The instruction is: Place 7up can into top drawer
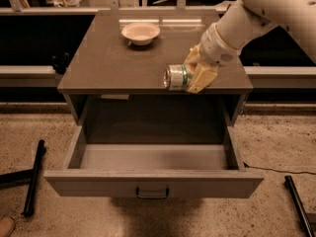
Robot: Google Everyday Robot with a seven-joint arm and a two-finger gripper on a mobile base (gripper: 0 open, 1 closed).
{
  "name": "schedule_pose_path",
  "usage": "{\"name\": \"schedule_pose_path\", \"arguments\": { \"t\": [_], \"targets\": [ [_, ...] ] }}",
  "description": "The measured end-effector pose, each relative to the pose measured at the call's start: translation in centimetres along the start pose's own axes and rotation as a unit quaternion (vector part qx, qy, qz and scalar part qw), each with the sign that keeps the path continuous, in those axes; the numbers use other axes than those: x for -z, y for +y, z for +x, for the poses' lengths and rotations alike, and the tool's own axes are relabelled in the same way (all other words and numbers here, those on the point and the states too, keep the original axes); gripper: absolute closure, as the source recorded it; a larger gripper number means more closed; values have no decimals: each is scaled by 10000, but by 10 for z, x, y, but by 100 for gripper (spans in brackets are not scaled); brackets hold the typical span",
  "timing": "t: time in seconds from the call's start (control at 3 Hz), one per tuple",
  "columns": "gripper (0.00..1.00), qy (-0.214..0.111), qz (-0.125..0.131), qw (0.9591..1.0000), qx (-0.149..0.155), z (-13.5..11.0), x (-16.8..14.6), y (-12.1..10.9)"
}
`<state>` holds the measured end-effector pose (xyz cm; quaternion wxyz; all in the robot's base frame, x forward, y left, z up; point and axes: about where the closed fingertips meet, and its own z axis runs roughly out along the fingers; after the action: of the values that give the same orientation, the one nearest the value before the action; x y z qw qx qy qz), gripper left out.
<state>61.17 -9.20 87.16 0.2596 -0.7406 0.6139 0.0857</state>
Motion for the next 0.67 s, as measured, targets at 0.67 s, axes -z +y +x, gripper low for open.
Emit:
{"name": "schedule_pose_path", "arguments": {
  "t": [0.67],
  "targets": [
    [100,66,-934,9939,-585,-37,-55,89]
  ]
}}
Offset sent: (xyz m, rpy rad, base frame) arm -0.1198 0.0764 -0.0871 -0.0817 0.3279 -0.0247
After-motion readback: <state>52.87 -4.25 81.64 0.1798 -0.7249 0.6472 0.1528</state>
